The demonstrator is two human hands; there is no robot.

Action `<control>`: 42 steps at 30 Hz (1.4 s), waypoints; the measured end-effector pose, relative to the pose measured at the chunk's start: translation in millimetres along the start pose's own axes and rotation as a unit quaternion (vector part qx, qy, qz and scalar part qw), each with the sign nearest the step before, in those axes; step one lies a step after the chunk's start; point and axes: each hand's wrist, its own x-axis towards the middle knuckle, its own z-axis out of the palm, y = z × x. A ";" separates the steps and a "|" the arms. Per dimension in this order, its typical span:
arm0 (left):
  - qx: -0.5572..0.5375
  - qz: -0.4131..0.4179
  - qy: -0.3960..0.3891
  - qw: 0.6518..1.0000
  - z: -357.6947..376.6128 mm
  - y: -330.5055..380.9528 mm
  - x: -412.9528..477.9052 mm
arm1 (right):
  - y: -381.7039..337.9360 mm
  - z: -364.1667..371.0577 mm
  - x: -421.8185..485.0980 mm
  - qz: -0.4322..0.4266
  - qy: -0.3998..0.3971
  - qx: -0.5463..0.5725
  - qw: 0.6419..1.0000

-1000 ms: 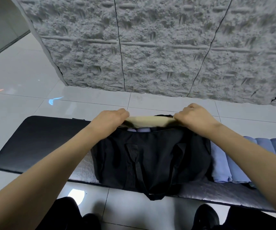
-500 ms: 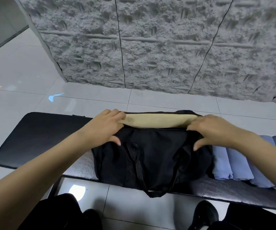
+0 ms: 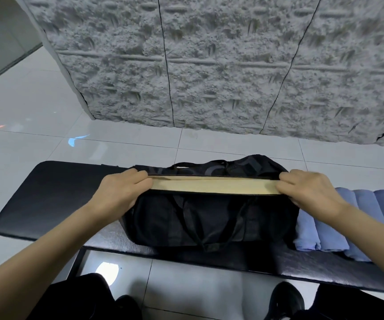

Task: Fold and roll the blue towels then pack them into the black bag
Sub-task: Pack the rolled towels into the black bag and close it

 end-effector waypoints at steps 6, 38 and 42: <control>0.053 0.077 0.035 0.995 17.8 18.5 -18.4 | -15.3 26.8 -32.2 -0.065 0.032 -0.066 0.995; 0.237 -0.107 -0.066 0.963 53.7 24.5 111.6 | -154.2 -4.1 -0.6 0.013 -0.351 0.157 0.923; 0.092 -0.029 0.025 0.995 23.5 57.6 99.3 | -144.6 -3.4 26.9 0.040 -0.233 0.163 0.958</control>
